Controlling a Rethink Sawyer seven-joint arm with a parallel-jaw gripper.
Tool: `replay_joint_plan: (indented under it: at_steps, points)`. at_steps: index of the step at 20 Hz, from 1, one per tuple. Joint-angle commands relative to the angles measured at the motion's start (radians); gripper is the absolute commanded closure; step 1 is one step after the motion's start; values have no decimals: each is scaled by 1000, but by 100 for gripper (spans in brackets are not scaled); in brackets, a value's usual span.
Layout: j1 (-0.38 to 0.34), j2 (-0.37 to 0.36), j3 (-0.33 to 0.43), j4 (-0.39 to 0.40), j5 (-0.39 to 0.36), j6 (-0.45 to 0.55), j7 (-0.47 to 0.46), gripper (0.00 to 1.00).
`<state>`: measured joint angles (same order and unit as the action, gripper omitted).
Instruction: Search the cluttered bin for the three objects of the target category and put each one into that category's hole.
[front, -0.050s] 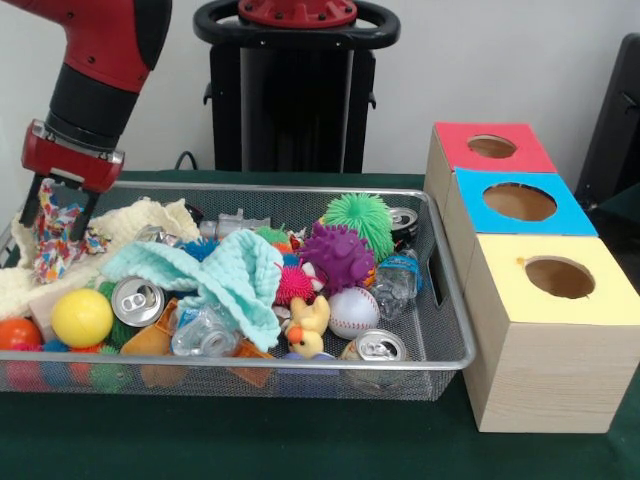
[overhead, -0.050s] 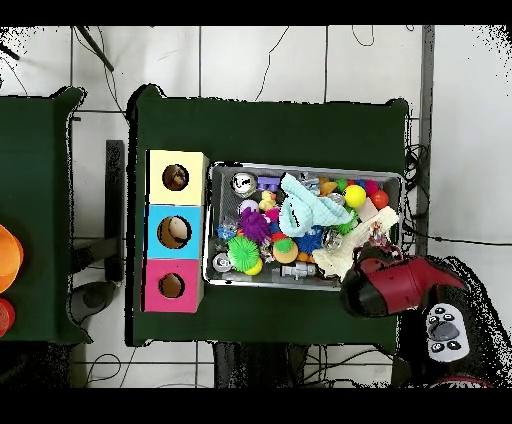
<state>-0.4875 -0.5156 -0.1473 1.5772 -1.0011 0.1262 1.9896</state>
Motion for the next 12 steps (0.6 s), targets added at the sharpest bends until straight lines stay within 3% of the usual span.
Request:
replay_joint_plan:
  at_steps: [1, 7, 12]
  points:
    - [-9, 62, 49, -9, 104, -32, 171, 0]
    - [38, 71, 18, -7, 177, -94, 215, 0]
    - [33, 54, 40, 11, 217, -105, 186, 0]
